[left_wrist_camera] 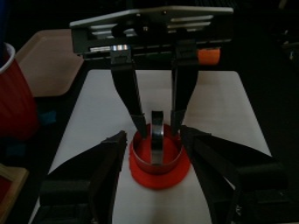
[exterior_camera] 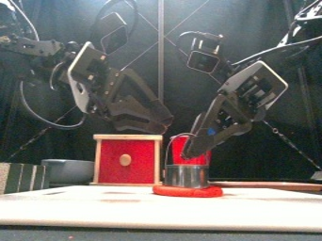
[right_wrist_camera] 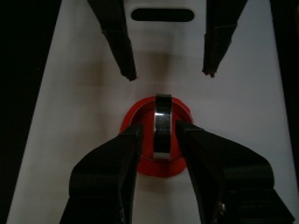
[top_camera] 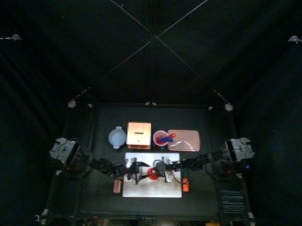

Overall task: Get the cutter from the drawer then cut the dough then place the extra dough in the bowl
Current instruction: Cut the dough

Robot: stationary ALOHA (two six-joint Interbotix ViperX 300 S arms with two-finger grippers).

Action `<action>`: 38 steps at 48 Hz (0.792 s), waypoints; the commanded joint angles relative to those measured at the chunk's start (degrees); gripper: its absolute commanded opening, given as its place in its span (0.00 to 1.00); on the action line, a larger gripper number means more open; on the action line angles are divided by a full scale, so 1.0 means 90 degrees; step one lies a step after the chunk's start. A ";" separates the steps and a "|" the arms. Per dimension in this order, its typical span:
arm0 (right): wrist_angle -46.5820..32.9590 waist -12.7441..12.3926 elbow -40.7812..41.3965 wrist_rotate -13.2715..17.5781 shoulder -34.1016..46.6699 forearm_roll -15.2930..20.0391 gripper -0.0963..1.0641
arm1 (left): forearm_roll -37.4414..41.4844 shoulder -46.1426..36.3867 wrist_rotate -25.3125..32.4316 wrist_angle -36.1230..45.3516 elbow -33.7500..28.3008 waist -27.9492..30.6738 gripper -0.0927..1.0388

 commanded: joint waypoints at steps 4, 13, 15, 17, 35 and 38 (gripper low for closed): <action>0.0908 -0.0088 -0.0498 0.0020 -0.0322 0.0000 0.73 | -0.0088 0.0029 0.0010 -0.0059 0.0000 -0.0020 0.83; 0.2158 -0.0068 -0.0957 0.0039 -0.0332 0.0000 0.73 | -0.0117 0.0381 0.0068 -0.0059 -0.0127 -0.0020 0.72; 0.2363 -0.0059 -0.1035 0.0039 -0.0322 0.0000 0.73 | -0.0117 0.0449 0.0068 -0.0059 -0.0146 -0.0020 0.71; 0.2549 -0.0039 -0.1123 0.0049 -0.0332 0.0000 0.73 | -0.0117 0.0527 0.0068 -0.0059 -0.0156 -0.0010 0.69; 0.3271 -0.0029 -0.1553 0.0059 -0.0312 -0.0010 0.73 | -0.0127 0.0967 0.0078 0.0059 -0.0352 0.0107 0.67; 0.3369 -0.0029 -0.1602 0.0059 -0.0303 -0.0029 0.73 | -0.0127 0.1016 0.0078 0.0137 -0.0381 0.0146 0.67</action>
